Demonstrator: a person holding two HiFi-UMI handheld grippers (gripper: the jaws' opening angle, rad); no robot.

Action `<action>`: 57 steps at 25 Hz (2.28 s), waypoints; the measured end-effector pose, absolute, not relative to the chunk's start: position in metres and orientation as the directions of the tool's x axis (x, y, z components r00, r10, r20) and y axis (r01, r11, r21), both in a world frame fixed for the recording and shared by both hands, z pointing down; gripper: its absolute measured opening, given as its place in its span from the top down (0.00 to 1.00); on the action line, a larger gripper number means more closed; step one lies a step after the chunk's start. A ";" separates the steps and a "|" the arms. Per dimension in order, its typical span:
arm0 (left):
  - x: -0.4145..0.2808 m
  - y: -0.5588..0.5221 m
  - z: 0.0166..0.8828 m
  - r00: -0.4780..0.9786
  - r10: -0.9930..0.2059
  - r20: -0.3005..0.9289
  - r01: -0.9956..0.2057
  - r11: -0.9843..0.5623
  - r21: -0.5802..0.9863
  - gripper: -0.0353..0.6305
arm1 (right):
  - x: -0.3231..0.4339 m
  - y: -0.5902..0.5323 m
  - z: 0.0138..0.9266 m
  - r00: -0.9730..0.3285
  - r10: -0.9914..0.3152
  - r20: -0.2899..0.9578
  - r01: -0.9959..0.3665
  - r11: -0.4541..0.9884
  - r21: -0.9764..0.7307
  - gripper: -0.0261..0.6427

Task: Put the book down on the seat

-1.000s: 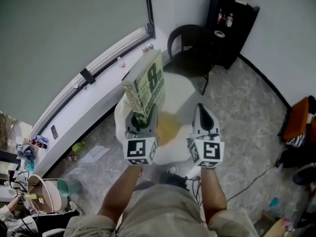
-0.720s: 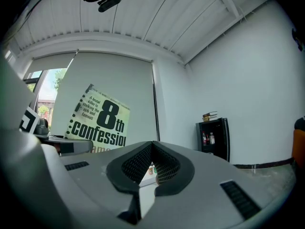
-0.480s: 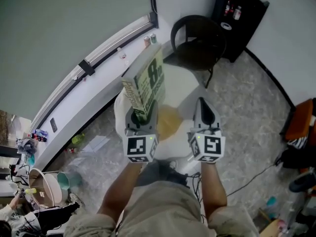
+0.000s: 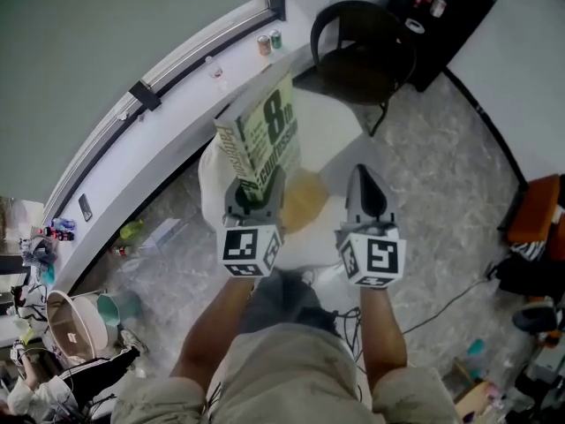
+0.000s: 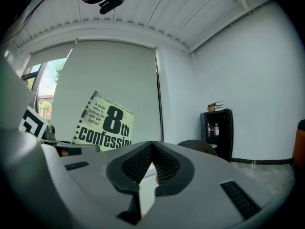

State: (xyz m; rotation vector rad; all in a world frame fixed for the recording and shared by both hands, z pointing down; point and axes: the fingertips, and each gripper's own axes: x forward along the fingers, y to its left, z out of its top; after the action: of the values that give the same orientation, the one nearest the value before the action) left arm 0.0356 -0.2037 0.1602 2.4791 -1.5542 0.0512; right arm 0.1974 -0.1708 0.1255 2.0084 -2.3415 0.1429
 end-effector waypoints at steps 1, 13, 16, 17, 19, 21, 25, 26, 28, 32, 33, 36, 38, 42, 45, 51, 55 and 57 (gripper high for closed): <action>0.034 -0.209 0.171 0.444 -0.882 0.158 -0.890 -0.415 0.186 0.69 | 0.195 -0.174 0.132 -0.155 -0.982 0.110 -0.988 0.152 -0.032 0.96; 0.033 -0.238 0.380 0.505 -0.759 0.411 -0.835 -0.311 0.453 0.69 | 0.169 -0.204 0.270 -0.163 -0.940 0.300 -0.986 0.161 -0.033 0.96; 0.031 -0.220 0.444 0.528 -0.706 0.472 -0.812 -0.259 0.522 0.69 | 0.160 -0.203 0.316 -0.169 -0.920 0.354 -0.986 0.160 -0.056 0.96; 0.031 -0.215 0.465 0.539 -0.689 0.485 -0.801 -0.241 0.548 0.69 | 0.157 -0.203 0.332 -0.171 -0.913 0.371 -0.985 0.159 -0.061 0.96; 0.029 -0.208 0.505 0.564 -0.661 0.496 -0.773 -0.209 0.600 0.69 | 0.149 -0.206 0.365 -0.175 -0.901 0.398 -0.985 0.165 -0.059 0.96; 0.026 -0.202 0.544 0.586 -0.643 0.493 -0.739 -0.175 0.651 0.69 | 0.144 -0.211 0.400 -0.179 -0.890 0.419 -0.984 0.171 -0.057 0.96; 0.023 -0.179 0.623 0.621 -0.624 0.474 -0.666 -0.101 0.739 0.69 | 0.137 -0.204 0.476 -0.178 -0.863 0.473 -0.984 0.156 -0.086 0.96; 0.021 -0.171 0.644 0.625 -0.616 0.478 -0.656 -0.084 0.750 0.69 | 0.133 -0.201 0.496 -0.183 -0.852 0.491 -0.983 0.157 -0.094 0.96; 0.016 -0.159 0.684 0.635 -0.599 0.488 -0.638 -0.051 0.769 0.69 | 0.120 -0.195 0.531 -0.200 -0.831 0.519 -0.980 0.174 -0.098 0.96; 0.008 -0.144 0.746 0.663 -0.575 0.479 -0.580 0.010 0.815 0.69 | 0.094 -0.184 0.579 -0.234 -0.804 0.547 -0.972 0.212 -0.105 0.96; 0.007 -0.141 0.759 0.666 -0.572 0.478 -0.567 0.028 0.823 0.69 | 0.090 -0.181 0.589 -0.242 -0.797 0.553 -0.970 0.218 -0.110 0.96; 0.007 -0.135 0.790 0.679 -0.565 0.468 -0.526 0.070 0.848 0.69 | 0.081 -0.170 0.617 -0.263 -0.783 0.563 -0.964 0.237 -0.119 0.96; 0.009 -0.130 0.812 0.694 -0.554 0.460 -0.501 0.087 0.861 0.69 | 0.076 -0.163 0.637 -0.281 -0.777 0.564 -0.958 0.261 -0.118 0.96; 0.012 -0.126 0.845 0.727 -0.541 0.422 -0.433 0.115 0.894 0.69 | 0.066 -0.156 0.665 -0.307 -0.766 0.564 -0.946 0.312 -0.090 0.96; 0.013 -0.126 0.851 0.735 -0.562 0.380 -0.367 0.142 0.919 0.69 | 0.063 -0.152 0.669 -0.317 -0.764 0.563 -0.943 0.317 -0.101 0.96; 0.021 -0.125 0.856 0.747 -0.562 0.355 -0.321 0.162 0.933 0.69 | 0.065 -0.149 0.672 -0.317 -0.758 0.570 -0.944 0.312 -0.111 0.96; 0.018 -0.120 0.864 0.726 -0.571 0.384 -0.324 0.208 0.923 0.66 | 0.063 -0.149 0.673 -0.321 -0.758 0.568 -0.943 0.313 -0.116 0.96; 0.016 -0.118 0.870 0.710 -0.570 0.413 -0.335 0.242 0.911 0.62 | 0.065 -0.148 0.673 -0.321 -0.755 0.572 -0.943 0.311 -0.119 0.96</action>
State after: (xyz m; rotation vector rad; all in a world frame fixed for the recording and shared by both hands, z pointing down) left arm 0.0159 -0.1179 0.8698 1.3609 -0.8283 -0.1888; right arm 0.0648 -0.1480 0.6730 1.5087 -2.1721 0.6189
